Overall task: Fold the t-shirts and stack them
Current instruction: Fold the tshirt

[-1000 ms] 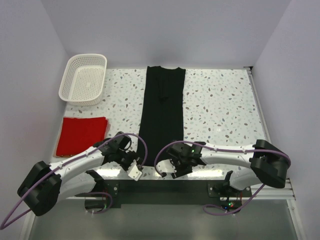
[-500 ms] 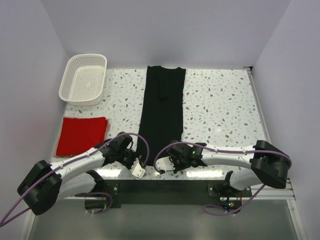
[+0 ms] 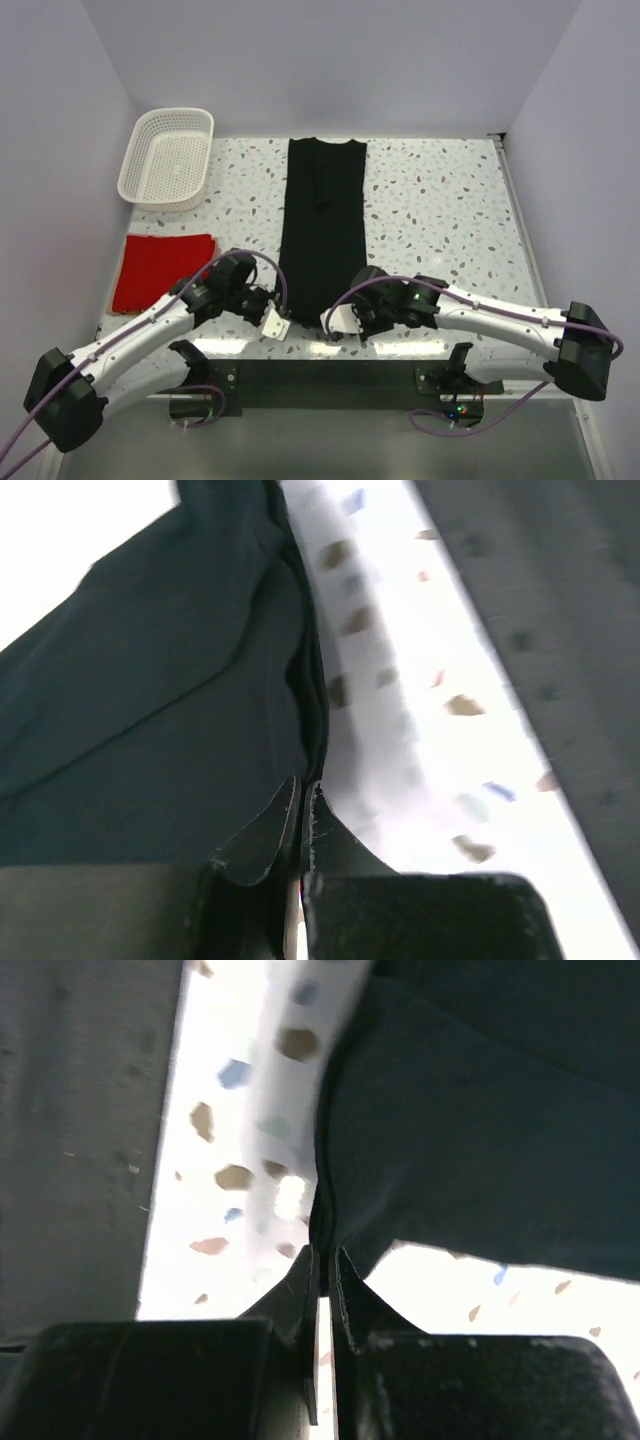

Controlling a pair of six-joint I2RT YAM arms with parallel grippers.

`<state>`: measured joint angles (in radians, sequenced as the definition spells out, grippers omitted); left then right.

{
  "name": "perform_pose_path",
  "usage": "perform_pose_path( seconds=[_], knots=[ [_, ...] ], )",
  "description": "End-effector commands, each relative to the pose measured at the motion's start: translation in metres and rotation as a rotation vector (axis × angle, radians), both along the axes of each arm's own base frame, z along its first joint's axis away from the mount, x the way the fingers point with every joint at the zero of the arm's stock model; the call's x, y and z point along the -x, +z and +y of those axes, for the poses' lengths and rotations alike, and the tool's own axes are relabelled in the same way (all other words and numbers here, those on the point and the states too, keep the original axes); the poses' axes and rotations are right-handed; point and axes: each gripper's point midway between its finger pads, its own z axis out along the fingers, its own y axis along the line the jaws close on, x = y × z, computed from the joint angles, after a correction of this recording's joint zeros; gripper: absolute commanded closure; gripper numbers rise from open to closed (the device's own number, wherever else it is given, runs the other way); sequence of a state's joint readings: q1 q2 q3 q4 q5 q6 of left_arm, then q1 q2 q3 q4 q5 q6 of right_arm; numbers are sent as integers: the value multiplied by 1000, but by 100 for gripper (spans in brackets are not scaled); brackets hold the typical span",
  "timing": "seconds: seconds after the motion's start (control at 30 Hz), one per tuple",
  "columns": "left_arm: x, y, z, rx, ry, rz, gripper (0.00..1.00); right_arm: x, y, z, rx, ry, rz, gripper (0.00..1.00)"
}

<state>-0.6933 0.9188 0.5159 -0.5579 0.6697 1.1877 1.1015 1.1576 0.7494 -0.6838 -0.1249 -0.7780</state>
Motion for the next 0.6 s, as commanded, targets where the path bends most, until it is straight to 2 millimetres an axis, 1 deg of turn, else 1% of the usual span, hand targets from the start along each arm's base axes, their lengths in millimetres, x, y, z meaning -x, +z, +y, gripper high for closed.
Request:
perform_pose_path(
  seconds=[0.0,0.03,0.07,0.1,0.13,0.17,0.2,0.23,0.27,0.3,0.33,0.37,0.4,0.43,0.47,0.5,0.53,0.57],
  knots=[
    [-31,31,-5,60,74,10,100,-23,29,3,-60,-37,-27,100],
    [-38,35,-6,63,82,5,100,-29,32,2,-56,-39,-33,100],
    [-48,45,-10,78,83,-16,100,-43,40,4,-64,-68,-42,100],
    [-58,43,-8,74,108,-3,100,-50,43,4,-67,-76,-48,100],
    [-69,48,-10,88,120,-22,100,-61,48,5,-75,-67,-71,100],
    [-79,56,-13,105,128,-38,100,-79,52,3,-79,-99,-91,100],
    [-90,52,-11,100,153,-29,100,-89,55,2,-86,-108,-107,100],
    [-101,55,-12,111,166,-47,100,-99,57,4,-87,-91,-125,100],
    [-112,62,-14,121,171,-70,100,-112,58,-2,-84,-116,-132,100],
    [-124,55,-11,109,195,-55,100,-123,58,1,-81,-119,-133,100],
    [-138,64,-14,128,203,-91,100,-136,59,-1,-84,-118,-149,100],
    [-150,57,-11,119,222,-80,100,-147,66,1,-97,-119,-170,100],
    [-161,59,-12,127,224,-101,100,-159,60,4,-85,-103,-178,100],
    [-173,68,-14,136,224,-132,100,-171,60,0,-85,-118,-189,100],
    [-183,61,-13,130,233,-124,100,-183,66,4,-99,-117,-208,100],
    [-194,63,-14,138,235,-147,100,-193,58,5,-85,-112,-201,100],
    [-205,70,-16,149,237,-173,100,-207,57,2,-85,-130,-207,100],
    [-214,62,-16,140,244,-169,100,-221,67,6,-102,-134,-231,100]
  ],
)
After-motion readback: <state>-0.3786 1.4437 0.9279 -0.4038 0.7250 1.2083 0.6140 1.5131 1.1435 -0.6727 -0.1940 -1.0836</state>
